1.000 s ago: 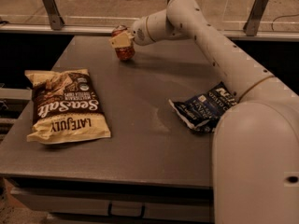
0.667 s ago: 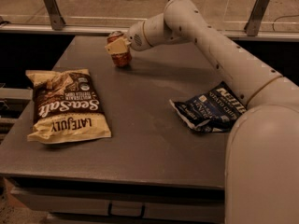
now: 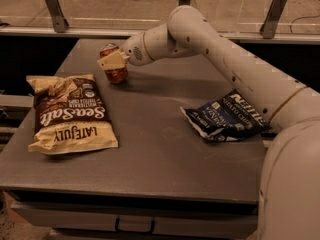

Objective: Move coke can near brown chip bag

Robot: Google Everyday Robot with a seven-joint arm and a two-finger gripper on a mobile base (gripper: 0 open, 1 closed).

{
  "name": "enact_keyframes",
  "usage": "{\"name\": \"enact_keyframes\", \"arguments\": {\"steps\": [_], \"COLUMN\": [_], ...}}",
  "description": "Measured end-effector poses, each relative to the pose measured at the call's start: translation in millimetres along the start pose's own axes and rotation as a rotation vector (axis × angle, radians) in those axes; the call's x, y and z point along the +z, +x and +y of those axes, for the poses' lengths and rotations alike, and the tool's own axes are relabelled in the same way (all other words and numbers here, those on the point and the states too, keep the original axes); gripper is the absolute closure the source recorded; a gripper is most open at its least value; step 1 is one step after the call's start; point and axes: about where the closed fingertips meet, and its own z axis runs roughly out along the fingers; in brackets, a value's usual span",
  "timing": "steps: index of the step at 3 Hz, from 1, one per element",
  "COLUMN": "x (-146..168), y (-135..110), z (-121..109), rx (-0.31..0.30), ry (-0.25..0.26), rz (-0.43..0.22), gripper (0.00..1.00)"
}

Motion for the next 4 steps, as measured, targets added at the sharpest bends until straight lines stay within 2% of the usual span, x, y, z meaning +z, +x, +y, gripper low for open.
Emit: {"name": "enact_keyframes", "arguments": {"steps": [1,3,4], "x": [-1.1,-1.2,13.0], "y": [-2.4,-2.6,4.3], "z": [0.4,0.6,27.2], "rx": [0.0,0.0,0.042], "ry": [0.0,0.0,-0.088], "rz": [0.0,0.0,-0.049], "gripper": [0.83,0.35,0.13]}}
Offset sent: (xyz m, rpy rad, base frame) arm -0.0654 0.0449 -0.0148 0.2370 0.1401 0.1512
